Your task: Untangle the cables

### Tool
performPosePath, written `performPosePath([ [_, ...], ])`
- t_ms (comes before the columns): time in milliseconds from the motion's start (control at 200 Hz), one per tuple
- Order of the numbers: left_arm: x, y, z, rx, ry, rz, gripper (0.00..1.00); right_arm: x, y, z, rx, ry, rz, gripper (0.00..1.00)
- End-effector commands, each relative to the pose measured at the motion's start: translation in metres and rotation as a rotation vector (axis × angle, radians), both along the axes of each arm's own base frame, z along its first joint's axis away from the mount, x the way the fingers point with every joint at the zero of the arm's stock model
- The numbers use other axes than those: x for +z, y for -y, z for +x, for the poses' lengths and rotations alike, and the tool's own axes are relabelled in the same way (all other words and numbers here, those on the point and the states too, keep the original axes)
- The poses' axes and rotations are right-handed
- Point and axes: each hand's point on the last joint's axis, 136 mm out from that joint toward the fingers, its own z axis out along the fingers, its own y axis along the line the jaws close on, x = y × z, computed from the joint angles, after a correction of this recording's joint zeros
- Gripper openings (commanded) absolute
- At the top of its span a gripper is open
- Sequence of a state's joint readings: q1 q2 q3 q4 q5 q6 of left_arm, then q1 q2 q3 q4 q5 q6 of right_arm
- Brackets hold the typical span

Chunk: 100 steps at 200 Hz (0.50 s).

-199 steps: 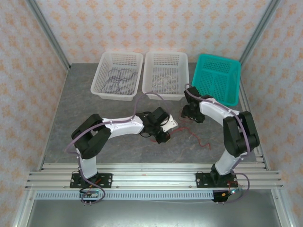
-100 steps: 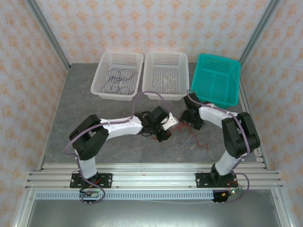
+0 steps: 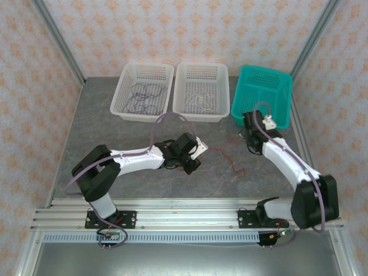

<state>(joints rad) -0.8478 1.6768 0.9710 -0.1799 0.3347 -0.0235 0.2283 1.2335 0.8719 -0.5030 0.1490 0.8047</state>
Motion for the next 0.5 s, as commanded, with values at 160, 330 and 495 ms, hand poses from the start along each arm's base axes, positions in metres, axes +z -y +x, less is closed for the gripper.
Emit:
performPosePath([
  [160,0.016,-0.031,0.019,0.185,0.028,-0.096,0.00,0.065,0.029,-0.022,-0.037,0.139,-0.030,0.00],
  [330,0.054,-0.020,0.015,0.163,0.005,-0.219,0.00,0.144,0.019,-0.009,0.058,0.280,-0.033,0.00],
  [495,0.111,-0.007,0.015,0.152,0.044,-0.372,0.00,0.207,0.033,0.020,-0.001,0.394,-0.133,0.00],
])
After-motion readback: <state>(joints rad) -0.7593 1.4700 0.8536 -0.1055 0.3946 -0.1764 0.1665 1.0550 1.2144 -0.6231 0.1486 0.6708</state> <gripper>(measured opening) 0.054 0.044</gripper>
